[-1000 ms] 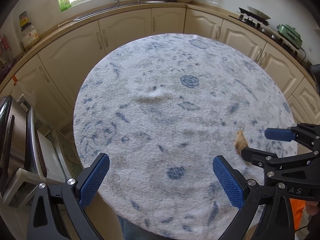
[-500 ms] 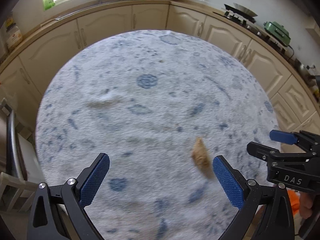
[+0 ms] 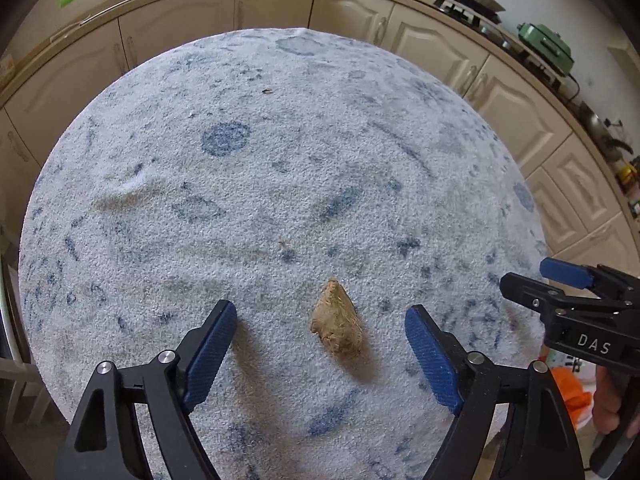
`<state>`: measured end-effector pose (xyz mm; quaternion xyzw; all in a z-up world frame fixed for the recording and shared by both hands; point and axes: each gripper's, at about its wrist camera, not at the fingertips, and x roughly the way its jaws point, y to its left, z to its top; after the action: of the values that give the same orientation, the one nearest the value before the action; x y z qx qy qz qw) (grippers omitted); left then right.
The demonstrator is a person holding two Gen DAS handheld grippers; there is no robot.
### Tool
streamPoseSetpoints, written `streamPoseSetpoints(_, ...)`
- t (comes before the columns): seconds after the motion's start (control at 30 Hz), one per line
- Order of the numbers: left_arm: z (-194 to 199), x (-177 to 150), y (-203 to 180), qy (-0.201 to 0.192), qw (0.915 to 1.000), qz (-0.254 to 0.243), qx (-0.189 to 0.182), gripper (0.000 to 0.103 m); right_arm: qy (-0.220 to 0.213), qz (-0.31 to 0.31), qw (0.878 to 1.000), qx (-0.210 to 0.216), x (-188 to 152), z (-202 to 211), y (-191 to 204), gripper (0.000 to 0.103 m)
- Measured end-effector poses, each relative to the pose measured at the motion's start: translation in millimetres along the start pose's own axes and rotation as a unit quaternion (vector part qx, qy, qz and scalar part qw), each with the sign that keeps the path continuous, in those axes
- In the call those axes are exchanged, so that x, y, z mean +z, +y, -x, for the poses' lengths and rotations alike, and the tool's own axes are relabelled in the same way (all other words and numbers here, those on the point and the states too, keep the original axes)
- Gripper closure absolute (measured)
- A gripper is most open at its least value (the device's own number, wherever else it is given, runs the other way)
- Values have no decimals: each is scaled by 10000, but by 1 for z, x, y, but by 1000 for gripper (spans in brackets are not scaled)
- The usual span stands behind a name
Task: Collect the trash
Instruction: 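Grasp the brown lump on the table with the left tool, then carry the brown lump in the left tool over the blue bin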
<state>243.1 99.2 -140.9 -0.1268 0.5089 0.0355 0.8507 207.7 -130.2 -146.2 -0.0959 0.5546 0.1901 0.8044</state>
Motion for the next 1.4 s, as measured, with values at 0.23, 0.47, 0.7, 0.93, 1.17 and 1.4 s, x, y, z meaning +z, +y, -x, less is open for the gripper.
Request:
streamPoseSetpoints(0.23, 3, -6, -6, -74, 9998, -190, -40, 86, 99, 14, 9999, 102, 0, -6, 3, 31)
streamPoseSetpoints(0.47, 5, -10, -5, -125, 9994, -304, -113, 86, 41, 53, 9998, 174, 2, -1, 8, 31)
streamPoseSetpoints(0.7, 9, -14, -16, -64, 9986, -425, -302, 86, -32, 72, 9999, 128, -3, 8, 6, 31)
streamPoseSetpoints(0.93, 16, -12, -39, -157, 9968, -681, -378, 87, -71, -30, 10000, 4, -12, 18, -11, 31)
streamPoseSetpoints(1.17, 15, -6, -80, -149, 9922, -1073, -612, 87, -91, -350, 9993, -115, -27, 26, -44, 31)
streamPoseSetpoints(1.4, -1, -8, -139, -16, 9824, -1651, -879, 87, -54, -879, 9956, -307, -53, 30, -93, 31)
